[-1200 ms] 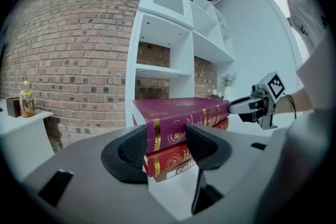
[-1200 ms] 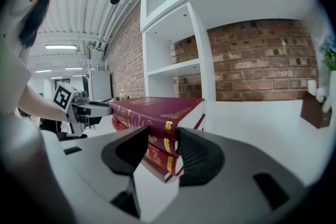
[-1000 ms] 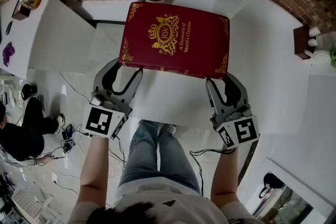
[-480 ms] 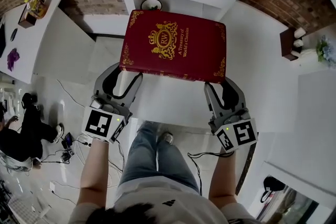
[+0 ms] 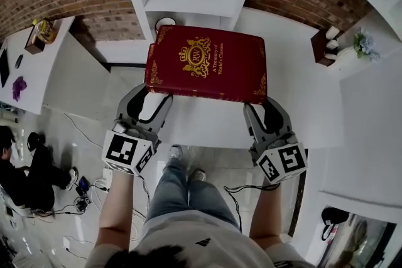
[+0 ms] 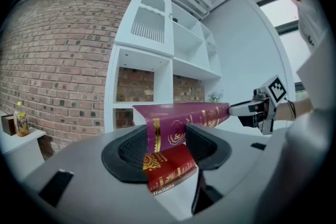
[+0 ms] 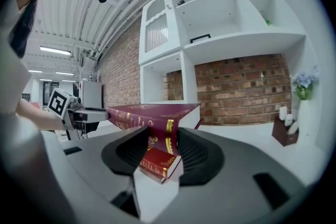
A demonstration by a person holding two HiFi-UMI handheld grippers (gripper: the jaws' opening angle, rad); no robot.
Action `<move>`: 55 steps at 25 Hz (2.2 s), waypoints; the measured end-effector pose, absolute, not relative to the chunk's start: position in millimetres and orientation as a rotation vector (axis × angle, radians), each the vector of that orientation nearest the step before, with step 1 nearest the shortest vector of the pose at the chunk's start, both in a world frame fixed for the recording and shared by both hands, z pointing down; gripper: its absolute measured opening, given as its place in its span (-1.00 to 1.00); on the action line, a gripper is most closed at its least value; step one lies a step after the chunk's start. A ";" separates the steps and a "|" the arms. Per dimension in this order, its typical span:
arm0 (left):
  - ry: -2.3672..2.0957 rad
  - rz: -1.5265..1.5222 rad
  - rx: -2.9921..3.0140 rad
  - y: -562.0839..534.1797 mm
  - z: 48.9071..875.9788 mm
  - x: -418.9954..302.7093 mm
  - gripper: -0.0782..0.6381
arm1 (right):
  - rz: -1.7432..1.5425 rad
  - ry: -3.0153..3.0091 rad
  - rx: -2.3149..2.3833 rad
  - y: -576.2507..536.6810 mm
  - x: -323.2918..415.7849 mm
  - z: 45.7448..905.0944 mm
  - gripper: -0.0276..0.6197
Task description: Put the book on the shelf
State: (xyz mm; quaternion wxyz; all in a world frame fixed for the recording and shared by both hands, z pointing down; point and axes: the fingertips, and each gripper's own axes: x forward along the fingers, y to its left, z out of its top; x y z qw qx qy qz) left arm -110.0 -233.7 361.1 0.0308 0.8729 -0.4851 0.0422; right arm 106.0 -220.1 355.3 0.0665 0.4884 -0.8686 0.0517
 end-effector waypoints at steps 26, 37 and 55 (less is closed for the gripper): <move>-1.199 0.053 2.902 -180.4 284.0 47.9 -0.14 | 0.088 -2.461 1.841 -116.0 255.9 279.3 -0.37; -1.113 0.073 2.976 -190.0 240.4 85.3 -0.14 | 0.093 -2.431 1.964 -111.7 288.9 243.8 -0.37; -1.054 0.030 3.071 -233.3 151.9 98.0 -0.14 | 0.071 -2.413 2.068 -145.7 297.1 162.4 -0.37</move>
